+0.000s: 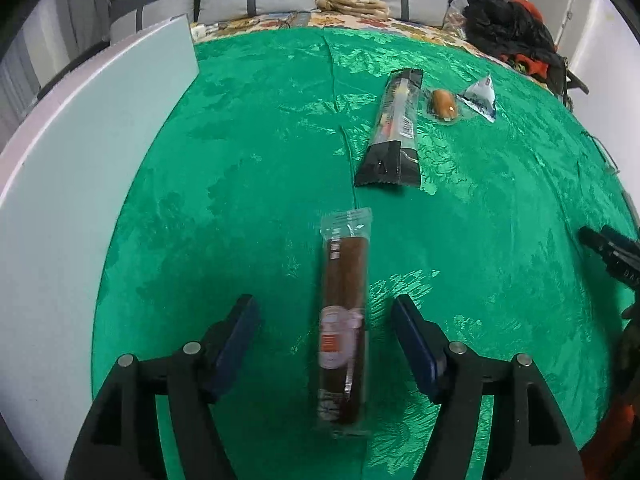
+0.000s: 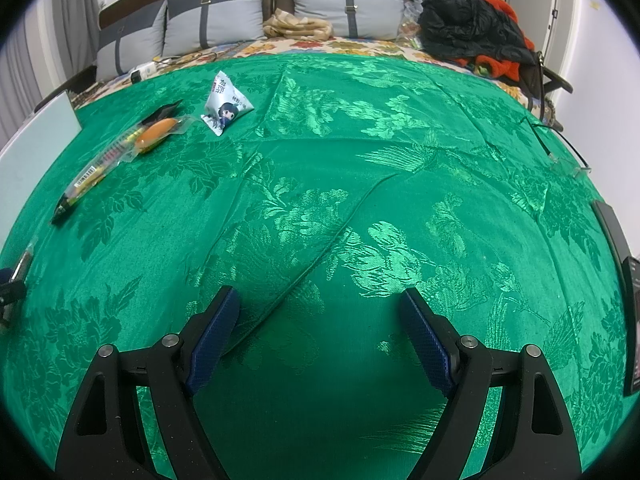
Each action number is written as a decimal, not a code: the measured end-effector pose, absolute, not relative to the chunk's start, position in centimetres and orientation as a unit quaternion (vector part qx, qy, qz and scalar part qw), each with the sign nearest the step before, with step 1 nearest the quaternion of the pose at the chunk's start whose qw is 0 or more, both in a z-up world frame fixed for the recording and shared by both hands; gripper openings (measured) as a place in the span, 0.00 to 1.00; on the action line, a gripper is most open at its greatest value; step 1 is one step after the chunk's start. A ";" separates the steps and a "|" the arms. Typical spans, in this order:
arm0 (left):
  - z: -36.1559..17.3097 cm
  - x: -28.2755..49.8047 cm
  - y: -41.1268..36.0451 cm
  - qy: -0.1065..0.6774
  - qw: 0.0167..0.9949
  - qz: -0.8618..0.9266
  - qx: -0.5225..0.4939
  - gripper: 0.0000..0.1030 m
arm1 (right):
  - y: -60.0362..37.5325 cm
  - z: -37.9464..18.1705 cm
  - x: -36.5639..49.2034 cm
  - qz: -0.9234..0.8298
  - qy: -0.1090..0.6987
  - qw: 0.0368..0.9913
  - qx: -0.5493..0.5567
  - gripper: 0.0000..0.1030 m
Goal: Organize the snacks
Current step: 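Set the brown sausage down on the bedspread and open the left gripper, then grasp the black-capped clear packet with the right gripper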
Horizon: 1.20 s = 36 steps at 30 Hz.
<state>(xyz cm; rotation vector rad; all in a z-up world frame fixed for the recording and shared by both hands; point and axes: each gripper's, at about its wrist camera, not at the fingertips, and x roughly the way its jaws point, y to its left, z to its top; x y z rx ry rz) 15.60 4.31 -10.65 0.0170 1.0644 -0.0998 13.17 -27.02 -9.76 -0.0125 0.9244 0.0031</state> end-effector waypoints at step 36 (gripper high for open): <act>-12.0 14.6 5.2 0.461 0.887 -0.028 0.009 1.00 | -27.6 -9.2 14.3 0.008 0.486 0.874 0.000 0.87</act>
